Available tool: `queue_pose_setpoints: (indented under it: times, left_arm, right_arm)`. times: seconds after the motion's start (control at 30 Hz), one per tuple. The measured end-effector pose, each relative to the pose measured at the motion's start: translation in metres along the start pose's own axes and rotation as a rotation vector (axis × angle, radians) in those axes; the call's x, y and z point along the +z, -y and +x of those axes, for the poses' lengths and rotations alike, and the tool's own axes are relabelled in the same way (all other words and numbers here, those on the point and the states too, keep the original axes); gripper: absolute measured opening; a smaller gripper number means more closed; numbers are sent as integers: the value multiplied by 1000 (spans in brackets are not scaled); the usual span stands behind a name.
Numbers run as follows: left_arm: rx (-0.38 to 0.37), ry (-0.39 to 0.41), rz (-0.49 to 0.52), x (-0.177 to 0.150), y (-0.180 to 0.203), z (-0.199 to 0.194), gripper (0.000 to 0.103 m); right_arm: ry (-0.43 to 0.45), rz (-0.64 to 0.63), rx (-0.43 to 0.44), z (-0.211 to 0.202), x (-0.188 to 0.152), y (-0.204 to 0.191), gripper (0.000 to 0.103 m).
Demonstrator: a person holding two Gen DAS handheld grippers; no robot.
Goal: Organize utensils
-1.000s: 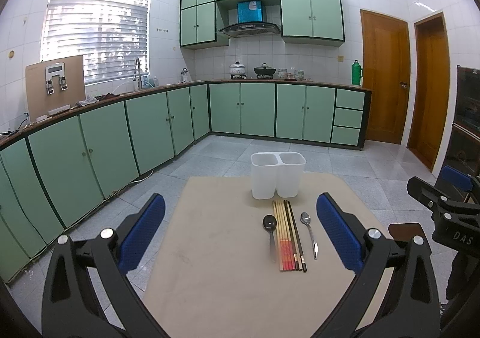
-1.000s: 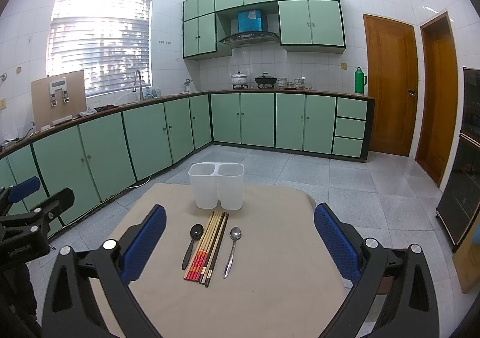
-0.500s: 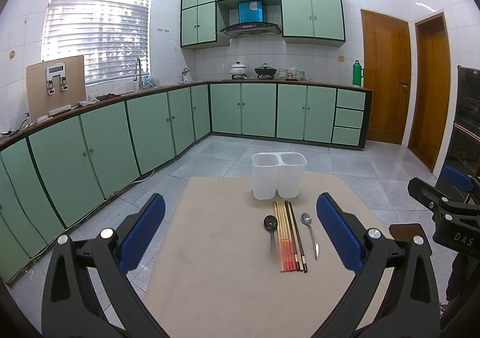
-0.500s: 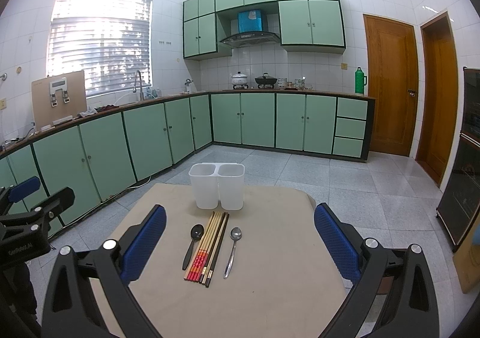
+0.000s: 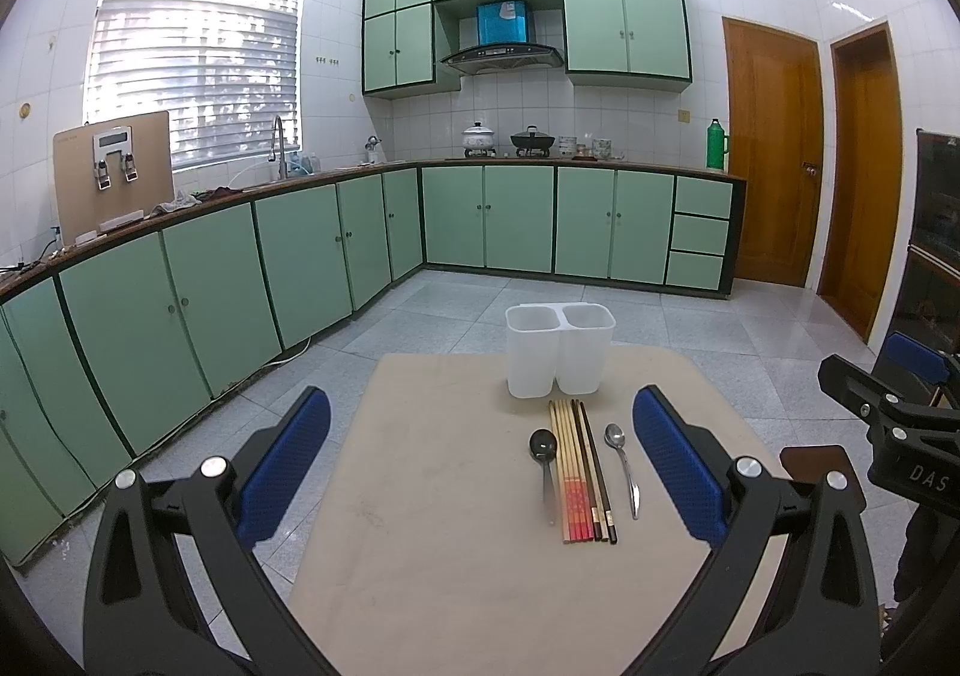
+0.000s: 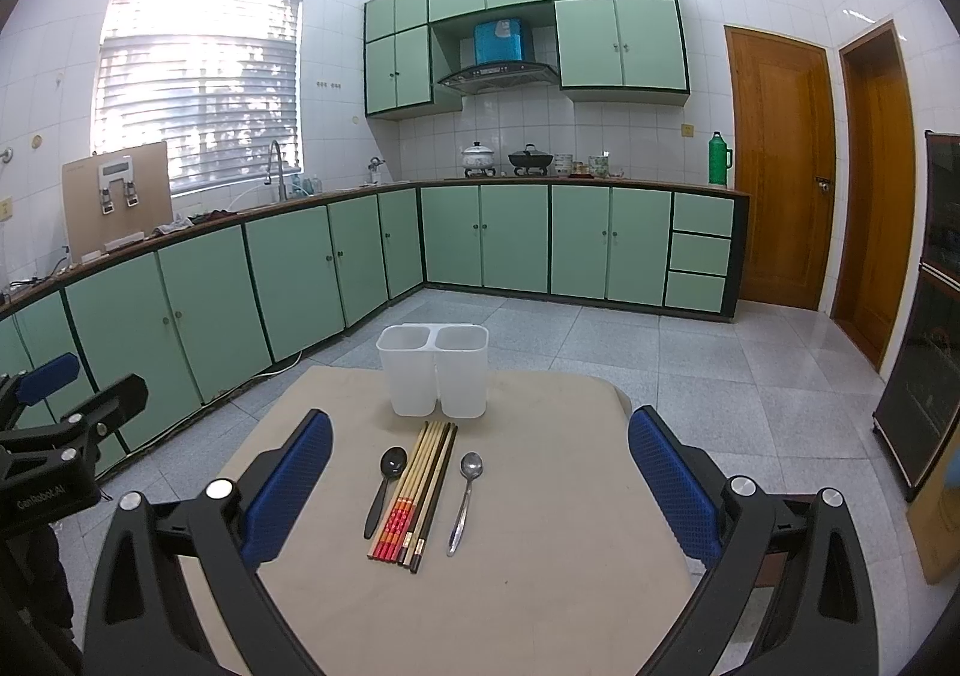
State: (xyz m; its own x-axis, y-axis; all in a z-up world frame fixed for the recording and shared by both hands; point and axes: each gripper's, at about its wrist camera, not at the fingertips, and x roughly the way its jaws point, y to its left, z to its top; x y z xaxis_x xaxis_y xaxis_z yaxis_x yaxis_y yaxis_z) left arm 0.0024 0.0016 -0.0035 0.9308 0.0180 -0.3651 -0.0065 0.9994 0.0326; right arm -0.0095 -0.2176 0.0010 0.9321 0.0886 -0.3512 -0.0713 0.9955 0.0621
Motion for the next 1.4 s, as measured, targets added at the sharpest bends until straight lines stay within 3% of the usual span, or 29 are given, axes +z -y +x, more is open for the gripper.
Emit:
queue_pose_setpoints:
  times: [1.07,1.4]
  left_arm:
    - [5,-8,-3,-5,-7,7,98]
    - [42,-59,13,-11,-11,53,98]
  right_arm:
    - [1,4,-2,6,-4,4,97]
    - [-73,-6,-24,51,-10,9,97]
